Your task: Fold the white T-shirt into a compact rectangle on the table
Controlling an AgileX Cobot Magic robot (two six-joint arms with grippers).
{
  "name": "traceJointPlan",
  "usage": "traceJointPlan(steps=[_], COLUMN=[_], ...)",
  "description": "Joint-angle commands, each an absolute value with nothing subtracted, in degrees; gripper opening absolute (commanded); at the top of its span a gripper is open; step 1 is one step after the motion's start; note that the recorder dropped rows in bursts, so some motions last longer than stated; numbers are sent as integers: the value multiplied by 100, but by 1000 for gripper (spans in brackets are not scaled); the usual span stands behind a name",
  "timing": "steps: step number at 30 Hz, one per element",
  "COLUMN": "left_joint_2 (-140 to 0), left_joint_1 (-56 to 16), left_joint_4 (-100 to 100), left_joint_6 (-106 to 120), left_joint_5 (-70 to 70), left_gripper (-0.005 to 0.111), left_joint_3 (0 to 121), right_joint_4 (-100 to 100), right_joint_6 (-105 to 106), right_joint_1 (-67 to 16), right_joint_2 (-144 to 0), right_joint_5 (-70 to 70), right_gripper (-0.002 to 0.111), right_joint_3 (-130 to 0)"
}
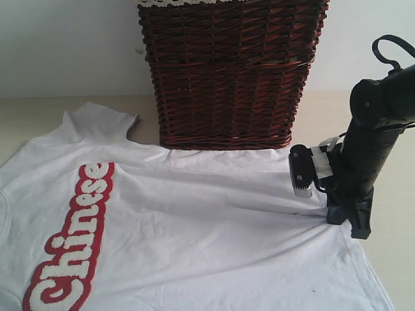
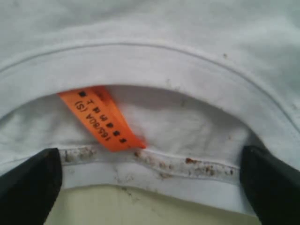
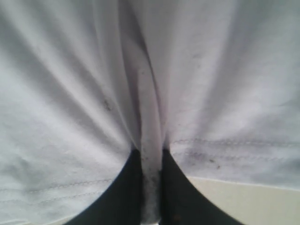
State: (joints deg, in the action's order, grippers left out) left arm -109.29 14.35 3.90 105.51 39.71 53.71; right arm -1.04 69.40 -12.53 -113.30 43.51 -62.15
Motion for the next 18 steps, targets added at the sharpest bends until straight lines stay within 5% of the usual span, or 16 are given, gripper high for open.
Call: traceJointPlan(steps=[1, 18], left_joint_2=[-11271, -11271], left_joint_1=[1438, 1438], left_joint_4=[370, 370], left_joint_6=[10579, 10579], left_joint_5=[3689, 3689], left_gripper=[104, 104], left_joint_3=[5196, 5196], right_joint_4=[57, 77], right_joint_6=[6882, 6884], right_joint_1=[-1228, -1228], right_joint_2=[-11470, -11470], right_joint_5=[3975, 3502], right_gripper=[0, 0], right_joint_3=[-6154, -6154])
